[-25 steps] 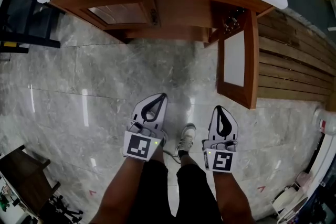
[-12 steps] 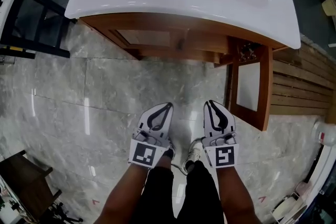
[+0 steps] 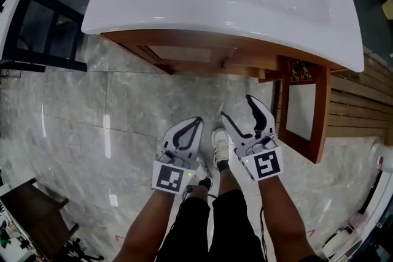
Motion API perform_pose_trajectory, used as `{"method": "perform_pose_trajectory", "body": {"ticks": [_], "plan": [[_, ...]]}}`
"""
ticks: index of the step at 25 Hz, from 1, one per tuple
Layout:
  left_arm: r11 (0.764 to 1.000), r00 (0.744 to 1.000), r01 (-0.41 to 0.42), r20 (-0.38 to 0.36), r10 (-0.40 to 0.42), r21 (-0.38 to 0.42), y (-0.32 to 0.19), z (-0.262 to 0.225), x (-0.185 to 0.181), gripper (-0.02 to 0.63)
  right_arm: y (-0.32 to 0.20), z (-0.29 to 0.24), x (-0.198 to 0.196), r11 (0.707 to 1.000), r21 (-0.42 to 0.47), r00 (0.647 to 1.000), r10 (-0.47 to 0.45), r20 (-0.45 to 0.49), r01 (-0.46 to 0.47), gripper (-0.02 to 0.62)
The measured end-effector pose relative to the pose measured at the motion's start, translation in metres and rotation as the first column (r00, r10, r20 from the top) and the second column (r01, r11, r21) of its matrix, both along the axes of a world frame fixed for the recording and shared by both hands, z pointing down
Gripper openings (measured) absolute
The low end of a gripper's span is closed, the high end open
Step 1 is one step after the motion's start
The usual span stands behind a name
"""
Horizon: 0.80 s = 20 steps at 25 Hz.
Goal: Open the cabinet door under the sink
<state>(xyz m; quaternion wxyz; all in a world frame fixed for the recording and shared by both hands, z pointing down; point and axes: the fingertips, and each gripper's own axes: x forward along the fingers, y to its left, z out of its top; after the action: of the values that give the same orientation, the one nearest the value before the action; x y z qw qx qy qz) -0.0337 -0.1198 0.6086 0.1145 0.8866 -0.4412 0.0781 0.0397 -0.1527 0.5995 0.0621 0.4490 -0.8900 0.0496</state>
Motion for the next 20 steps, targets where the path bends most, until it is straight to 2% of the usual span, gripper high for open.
{"method": "perform_pose_trajectory", "body": {"ticks": [7, 20], "plan": [[0.999, 0.999, 0.046, 0.019, -0.046, -0.003, -0.028, -0.011, -0.008, 0.02, -0.038, 0.023, -0.016, 0.991, -0.083, 0.994, -0.106, -0.005, 0.105, 0.34], [0.993, 0.992, 0.119, 0.04, -0.118, -0.015, -0.065, -0.002, -0.017, 0.02, -0.118, 0.048, -0.033, 0.97, -0.122, 0.977, -0.214, -0.003, 0.212, 0.385]]}}
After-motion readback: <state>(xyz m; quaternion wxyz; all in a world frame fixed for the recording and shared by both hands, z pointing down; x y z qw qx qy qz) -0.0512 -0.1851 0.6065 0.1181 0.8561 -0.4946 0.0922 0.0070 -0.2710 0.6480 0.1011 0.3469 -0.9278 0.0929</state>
